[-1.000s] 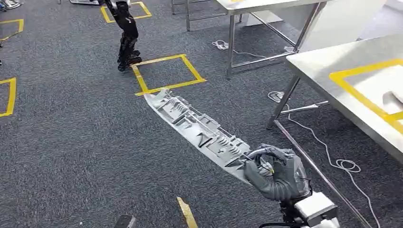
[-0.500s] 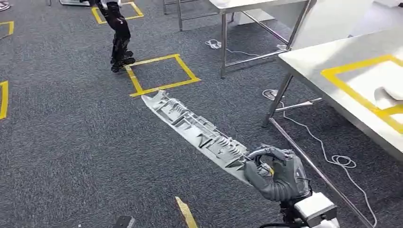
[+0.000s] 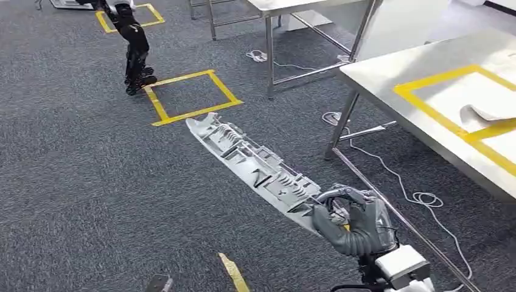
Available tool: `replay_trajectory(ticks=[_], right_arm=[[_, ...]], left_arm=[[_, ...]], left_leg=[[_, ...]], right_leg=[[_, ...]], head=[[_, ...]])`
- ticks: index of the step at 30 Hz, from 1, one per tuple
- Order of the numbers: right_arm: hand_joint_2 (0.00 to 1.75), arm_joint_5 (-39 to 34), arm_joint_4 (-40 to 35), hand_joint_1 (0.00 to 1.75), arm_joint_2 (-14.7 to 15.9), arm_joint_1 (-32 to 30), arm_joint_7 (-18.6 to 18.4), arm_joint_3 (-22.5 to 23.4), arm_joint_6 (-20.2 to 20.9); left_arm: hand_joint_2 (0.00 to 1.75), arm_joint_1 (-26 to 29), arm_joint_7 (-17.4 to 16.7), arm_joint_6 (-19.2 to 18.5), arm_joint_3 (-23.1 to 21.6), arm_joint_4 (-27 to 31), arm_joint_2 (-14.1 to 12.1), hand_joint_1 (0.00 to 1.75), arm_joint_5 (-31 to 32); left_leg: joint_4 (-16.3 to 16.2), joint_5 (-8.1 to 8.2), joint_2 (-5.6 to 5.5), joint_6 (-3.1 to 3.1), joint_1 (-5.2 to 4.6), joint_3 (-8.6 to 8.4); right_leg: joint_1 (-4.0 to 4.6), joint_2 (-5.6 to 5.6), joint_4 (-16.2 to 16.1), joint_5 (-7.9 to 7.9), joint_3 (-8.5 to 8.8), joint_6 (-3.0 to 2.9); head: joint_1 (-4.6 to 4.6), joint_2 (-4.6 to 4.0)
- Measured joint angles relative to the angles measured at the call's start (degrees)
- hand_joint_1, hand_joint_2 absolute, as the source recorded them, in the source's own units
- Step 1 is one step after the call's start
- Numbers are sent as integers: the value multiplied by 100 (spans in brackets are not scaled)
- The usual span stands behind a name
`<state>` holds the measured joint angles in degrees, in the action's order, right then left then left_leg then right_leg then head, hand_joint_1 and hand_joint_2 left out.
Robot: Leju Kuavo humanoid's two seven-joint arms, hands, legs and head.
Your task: Take the parts from the cabinet and place them on the table.
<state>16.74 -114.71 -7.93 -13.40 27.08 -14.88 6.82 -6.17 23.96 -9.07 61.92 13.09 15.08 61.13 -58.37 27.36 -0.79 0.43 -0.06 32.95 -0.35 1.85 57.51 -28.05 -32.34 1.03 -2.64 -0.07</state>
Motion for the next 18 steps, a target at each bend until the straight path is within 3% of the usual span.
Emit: replay_trajectory(ticks=[1,3,6,7,8,9,11,12,13,16,18], right_arm=[[175,0,-4,175,0,-3,0,0,0],[175,-2,-11,175,0,-5,0,0,4],[175,-2,-13,175,0,4,2,0,2],[175,-2,-13,175,0,0,0,0,2],[175,-2,-13,175,0,-8,0,0,2],[175,-2,-13,175,0,-12,-2,0,2],[175,-2,-15,175,0,-9,-7,0,-4],[175,-6,-22,175,0,3,-6,0,-4],[175,-11,-26,175,0,13,-4,0,-4],[175,-39,-31,175,2,-20,-4,4,-13],[175,-42,-31,175,2,-13,-9,7,-13]], left_arm=[[0,9,17,-4,0,0,-2,0,0],[0,2,35,-13,0,0,-4,0,0],[0,19,39,-15,0,0,-11,0,0],[0,27,39,-15,0,0,-15,0,0],[0,29,39,-15,0,0,-17,0,2],[0,27,41,-11,0,0,-17,0,2],[0,24,48,33,-2,0,-17,0,2],[0,27,59,81,-2,0,-24,0,2],[0,25,63,107,-2,0,-33,0,2],[0,31,74,140,-2,0,-65,0,13],[0,1,74,87,-33,0,-147,0,39]], left_leg=[[33,-25,8,40,5,-4],[88,-63,47,118,36,-26],[84,-56,95,158,17,-13],[83,-55,113,159,13,-14],[83,-55,127,158,11,-16],[81,-54,134,157,11,-18],[74,-43,148,140,12,-38],[63,-30,156,110,-11,-34],[13,-14,161,80,-43,-6],[33,-50,222,16,-29,-6],[-132,127,156,-61,-11,44]], right_leg=[[5,5,-8,3,2,33],[3,-82,240,-211,-130,74],[-10,-124,1609,-837,-757,122],[-11,-127,1850,-873,-878,130],[-18,-128,1810,-777,-865,130],[-21,-135,1508,-570,-720,130],[-24,-214,468,-75,-183,109],[-12,-359,93,-83,-2,102],[13,-340,-3,-91,89,66],[27,-278,33,-68,33,3],[-14,-253,-7,-31,60,-72]], head=[[-11,0],[-29,0],[-41,0],[-39,0],[-35,0],[-39,0],[-42,0],[-40,0],[-37,0],[-26,0],[-15,0]])
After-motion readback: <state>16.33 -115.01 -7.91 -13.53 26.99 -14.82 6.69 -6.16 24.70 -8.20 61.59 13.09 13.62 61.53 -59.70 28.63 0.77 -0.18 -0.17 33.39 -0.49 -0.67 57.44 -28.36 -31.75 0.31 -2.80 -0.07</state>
